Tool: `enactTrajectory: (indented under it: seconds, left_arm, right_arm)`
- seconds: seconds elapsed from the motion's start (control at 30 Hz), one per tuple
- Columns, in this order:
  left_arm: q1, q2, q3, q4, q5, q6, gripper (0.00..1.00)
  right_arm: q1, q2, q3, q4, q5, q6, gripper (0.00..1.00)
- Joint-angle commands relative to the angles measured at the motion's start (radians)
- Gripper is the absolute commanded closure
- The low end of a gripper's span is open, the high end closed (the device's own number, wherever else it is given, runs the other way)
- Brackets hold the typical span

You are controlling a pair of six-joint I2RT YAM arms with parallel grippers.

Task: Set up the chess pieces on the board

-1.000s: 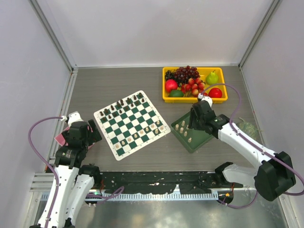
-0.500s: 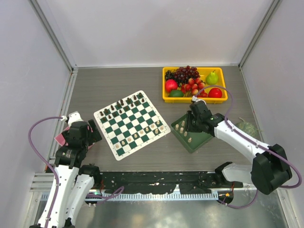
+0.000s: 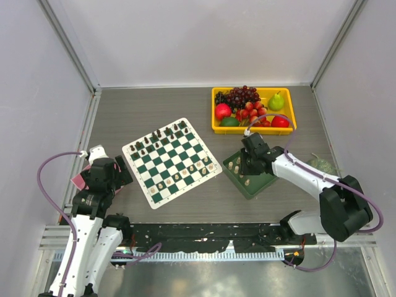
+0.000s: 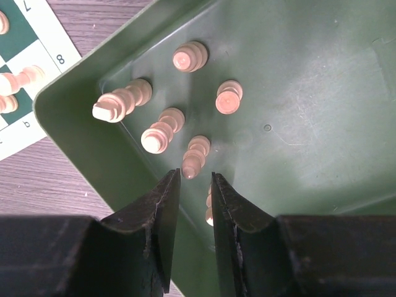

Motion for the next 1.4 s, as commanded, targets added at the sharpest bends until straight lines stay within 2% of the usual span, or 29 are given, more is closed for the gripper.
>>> enactTrajectory:
  seconds: [0.0, 0.5, 0.83, 1.07, 1.37]
  left_arm:
    - [0.009, 0.006, 0.016, 0.035, 0.005, 0.003, 0.01]
    - [0.009, 0.008, 0.016, 0.036, 0.005, 0.002, 0.01]
    - [0.009, 0.006, 0.015, 0.035, 0.005, 0.002, 0.01]
    - [0.009, 0.006, 0.016, 0.038, 0.007, 0.002, 0.01]
    - [0.009, 0.006, 0.015, 0.039, 0.009, 0.005, 0.01]
  right_arm:
    - [0.006, 0.02, 0.03, 0.032, 0.005, -0.014, 0.67]
    - [0.006, 0.054, 0.036, 0.069, 0.017, -0.02, 0.64]
    - [0.009, 0.052, 0.03, 0.066, 0.037, -0.028, 0.71]
    - [0.011, 0.011, 0.042, 0.031, 0.071, -0.036, 0.8]
    - [0.015, -0.069, 0.087, -0.052, 0.12, -0.048, 0.81]
